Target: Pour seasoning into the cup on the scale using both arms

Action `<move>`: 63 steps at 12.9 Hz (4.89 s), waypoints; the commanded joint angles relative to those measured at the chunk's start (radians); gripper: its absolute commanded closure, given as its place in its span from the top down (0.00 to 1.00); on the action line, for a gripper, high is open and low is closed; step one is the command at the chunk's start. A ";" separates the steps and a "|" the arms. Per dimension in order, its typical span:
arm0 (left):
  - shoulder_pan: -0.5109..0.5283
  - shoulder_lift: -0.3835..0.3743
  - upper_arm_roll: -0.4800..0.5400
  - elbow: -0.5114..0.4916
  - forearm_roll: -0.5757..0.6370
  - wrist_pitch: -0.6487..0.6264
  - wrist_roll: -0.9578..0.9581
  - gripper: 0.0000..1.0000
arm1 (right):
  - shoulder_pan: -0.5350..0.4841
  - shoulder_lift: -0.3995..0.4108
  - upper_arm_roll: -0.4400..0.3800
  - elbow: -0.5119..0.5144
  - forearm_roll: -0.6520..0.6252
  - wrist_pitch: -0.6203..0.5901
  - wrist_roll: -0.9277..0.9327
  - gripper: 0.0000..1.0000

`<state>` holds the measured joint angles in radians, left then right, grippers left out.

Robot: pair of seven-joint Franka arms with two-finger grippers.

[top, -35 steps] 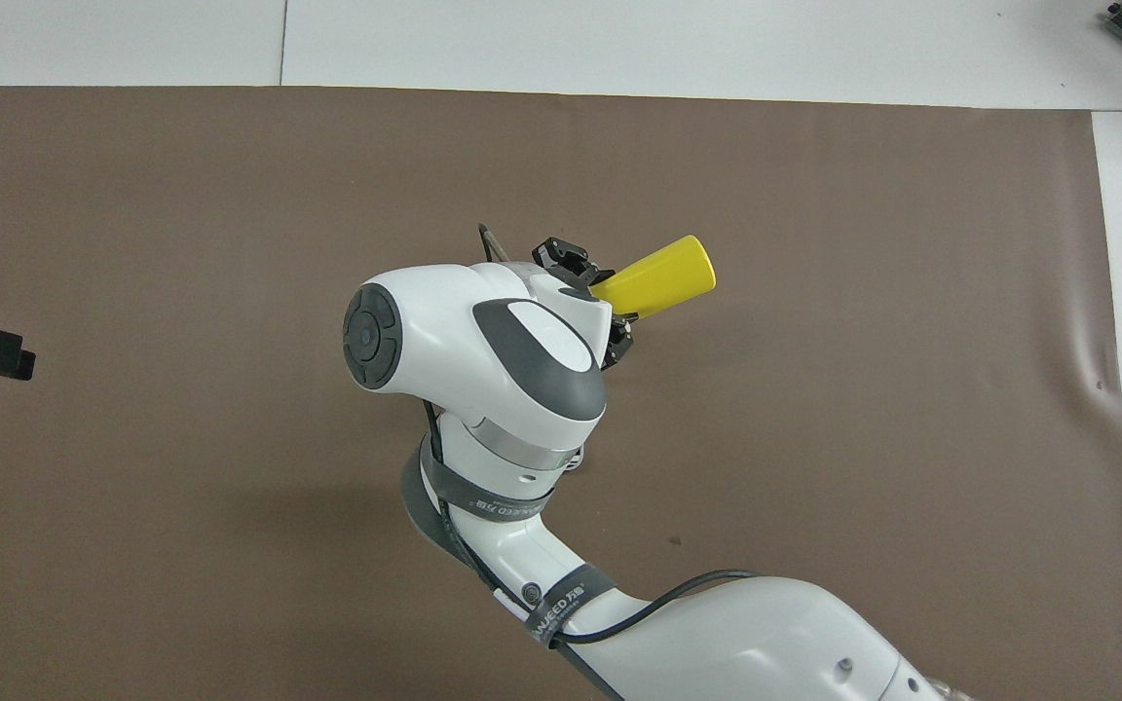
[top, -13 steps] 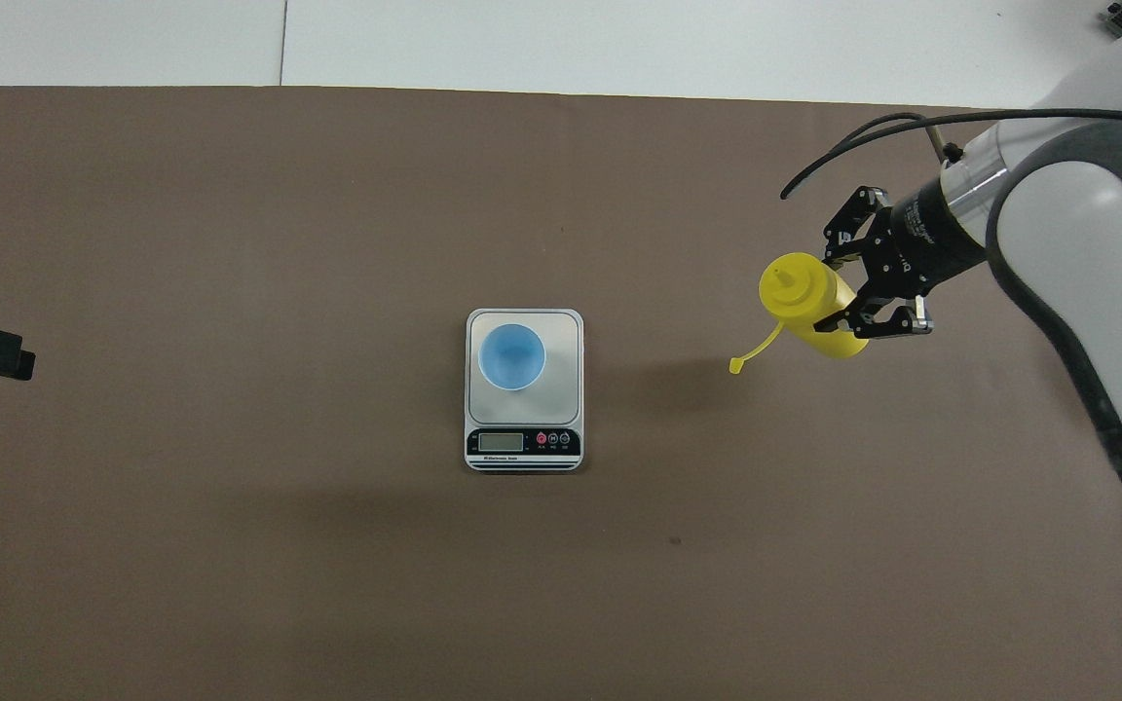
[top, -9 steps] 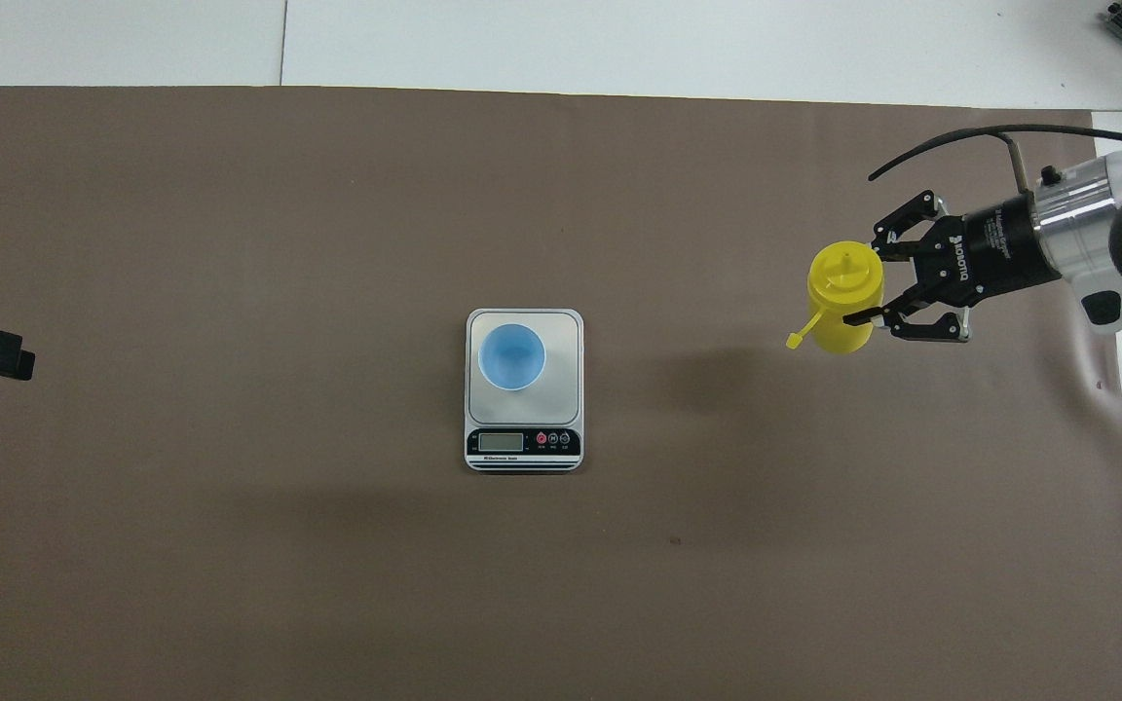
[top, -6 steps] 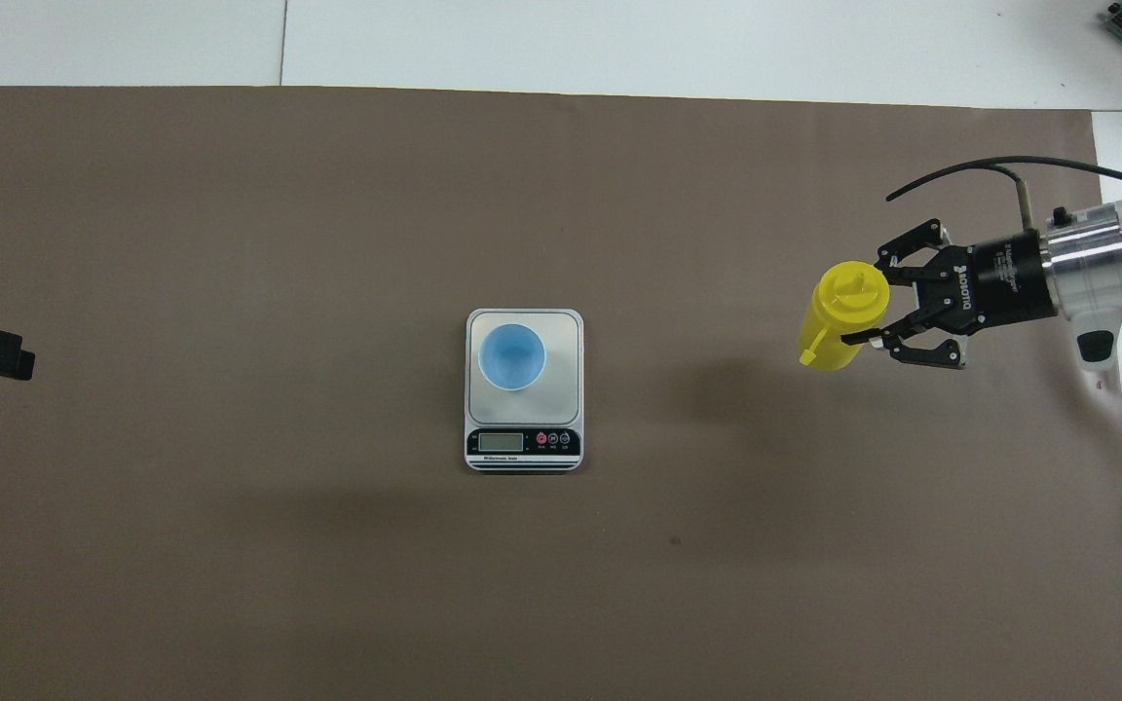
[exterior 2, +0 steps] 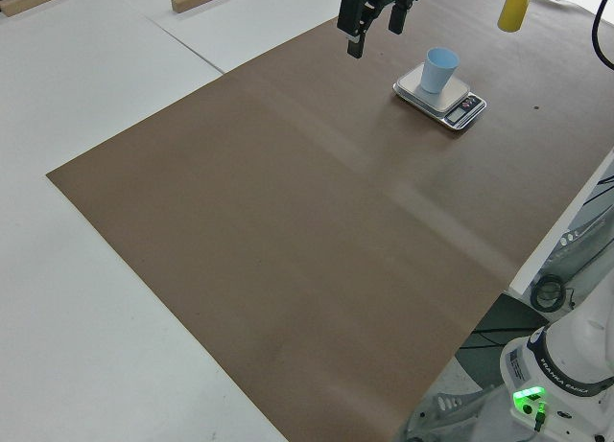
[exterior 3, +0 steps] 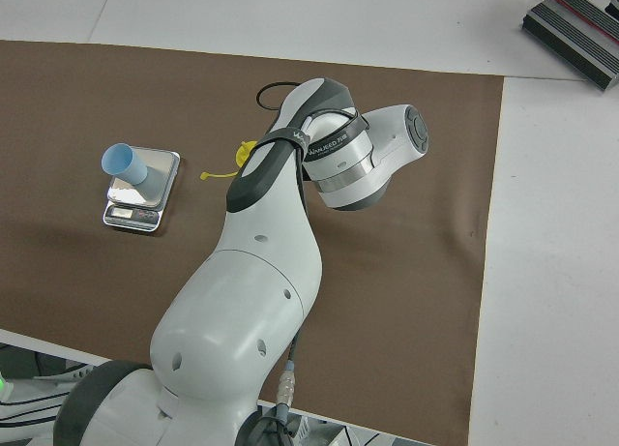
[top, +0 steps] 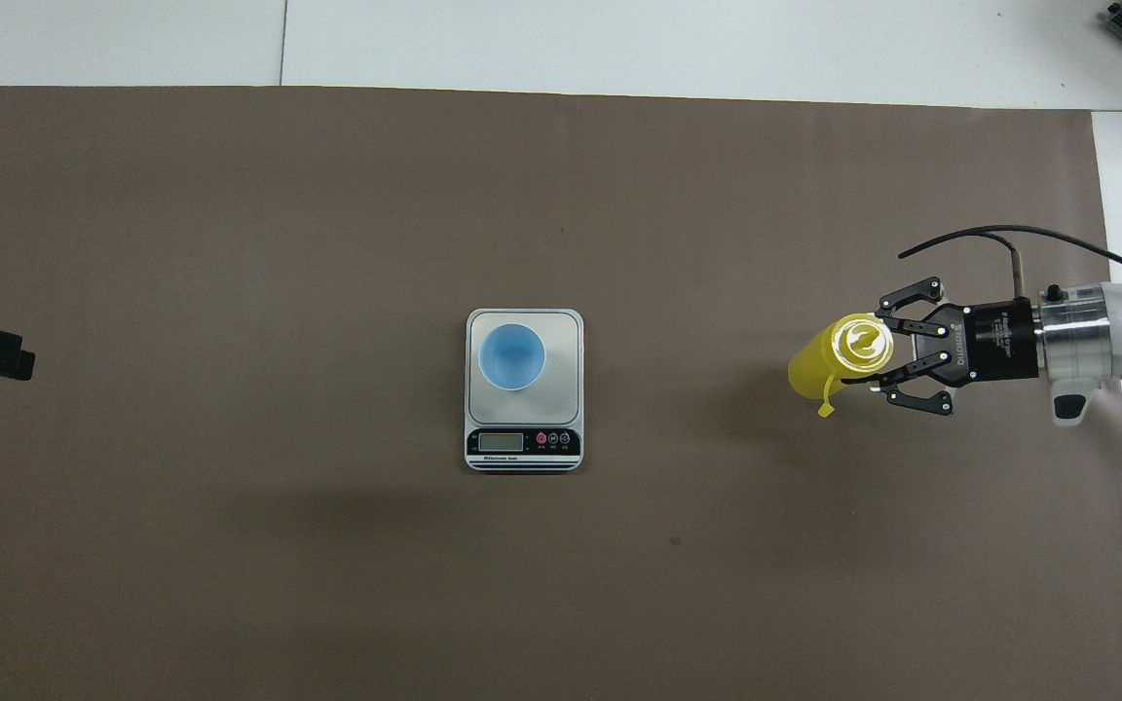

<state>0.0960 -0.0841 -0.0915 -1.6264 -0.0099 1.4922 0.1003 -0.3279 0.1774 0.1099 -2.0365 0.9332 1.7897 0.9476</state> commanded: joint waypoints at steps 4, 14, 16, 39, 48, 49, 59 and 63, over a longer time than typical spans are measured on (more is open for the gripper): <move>-0.012 -0.026 -0.016 -0.029 -0.004 -0.003 0.002 1.00 | -0.033 -0.035 0.010 -0.106 0.091 0.036 -0.113 0.05; -0.025 0.053 -0.016 0.073 -0.002 -0.017 -0.007 1.00 | -0.043 -0.067 -0.002 -0.105 0.011 0.076 -0.058 1.00; -0.025 0.053 -0.016 0.069 -0.002 -0.001 -0.004 1.00 | -0.046 -0.094 -0.004 -0.090 -0.115 0.077 -0.059 1.00; -0.047 0.041 -0.016 0.036 -0.035 0.028 -0.065 1.00 | 0.328 -0.219 0.034 0.317 -0.991 -0.102 -0.530 1.00; -0.029 0.041 -0.008 0.036 -0.035 0.019 -0.070 1.00 | 0.314 -0.233 0.033 0.372 -0.979 -0.193 -0.788 1.00; -0.029 0.041 -0.008 0.036 -0.035 0.019 -0.070 1.00 | 0.311 -0.234 0.031 0.372 -0.978 -0.194 -0.814 1.00; -0.029 0.041 -0.008 0.036 -0.035 0.019 -0.070 1.00 | 0.236 -0.242 0.020 0.369 -0.938 -0.176 -0.962 1.00; -0.029 0.041 -0.007 0.036 -0.035 0.019 -0.070 1.00 | 0.243 -0.243 0.022 0.361 -0.938 -0.170 -0.958 1.00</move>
